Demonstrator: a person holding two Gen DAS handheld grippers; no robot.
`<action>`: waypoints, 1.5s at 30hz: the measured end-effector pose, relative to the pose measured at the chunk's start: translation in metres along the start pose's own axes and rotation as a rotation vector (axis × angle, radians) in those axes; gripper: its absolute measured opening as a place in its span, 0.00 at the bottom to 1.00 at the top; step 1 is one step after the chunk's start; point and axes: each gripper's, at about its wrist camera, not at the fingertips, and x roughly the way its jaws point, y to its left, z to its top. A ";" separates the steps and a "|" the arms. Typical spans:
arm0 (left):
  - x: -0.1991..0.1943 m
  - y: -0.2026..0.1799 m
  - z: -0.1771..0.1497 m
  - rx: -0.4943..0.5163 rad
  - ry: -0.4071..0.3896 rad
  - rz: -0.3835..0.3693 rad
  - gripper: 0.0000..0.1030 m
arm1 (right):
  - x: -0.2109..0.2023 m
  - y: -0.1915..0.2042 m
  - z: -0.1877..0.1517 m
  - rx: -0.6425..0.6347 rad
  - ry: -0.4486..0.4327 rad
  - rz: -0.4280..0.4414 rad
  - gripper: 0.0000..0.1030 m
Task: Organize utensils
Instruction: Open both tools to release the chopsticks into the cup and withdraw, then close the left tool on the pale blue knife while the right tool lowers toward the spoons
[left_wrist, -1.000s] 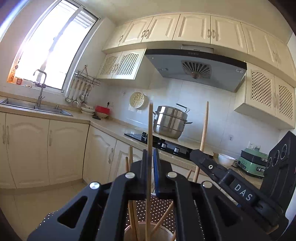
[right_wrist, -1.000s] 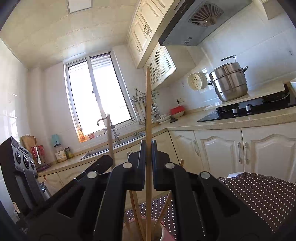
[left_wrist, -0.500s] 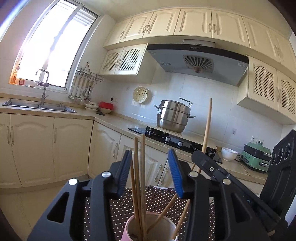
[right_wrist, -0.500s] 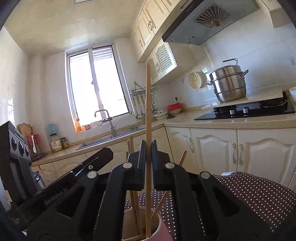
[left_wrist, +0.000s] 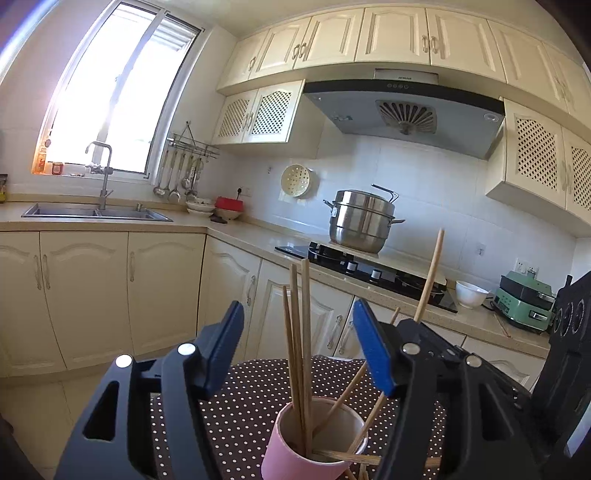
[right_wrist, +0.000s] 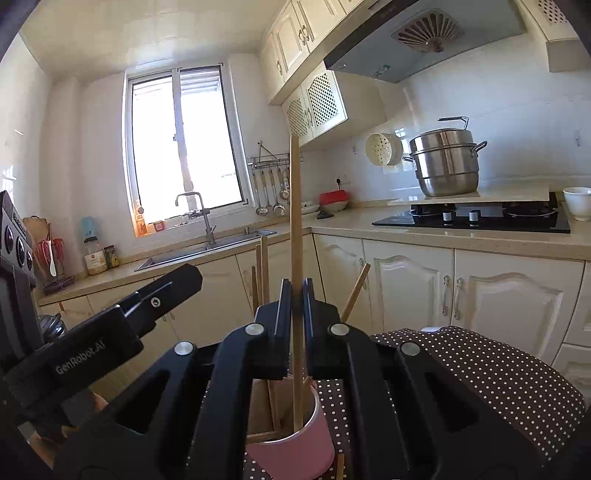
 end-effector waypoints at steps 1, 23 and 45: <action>-0.002 0.000 0.001 0.005 0.001 0.004 0.61 | -0.001 0.001 0.000 0.001 0.005 -0.005 0.07; -0.093 -0.002 0.015 0.082 -0.029 0.089 0.79 | -0.083 0.021 0.023 0.019 -0.077 -0.074 0.59; -0.057 0.005 -0.086 0.046 0.631 -0.012 0.81 | -0.129 -0.019 -0.060 0.085 0.219 -0.227 0.65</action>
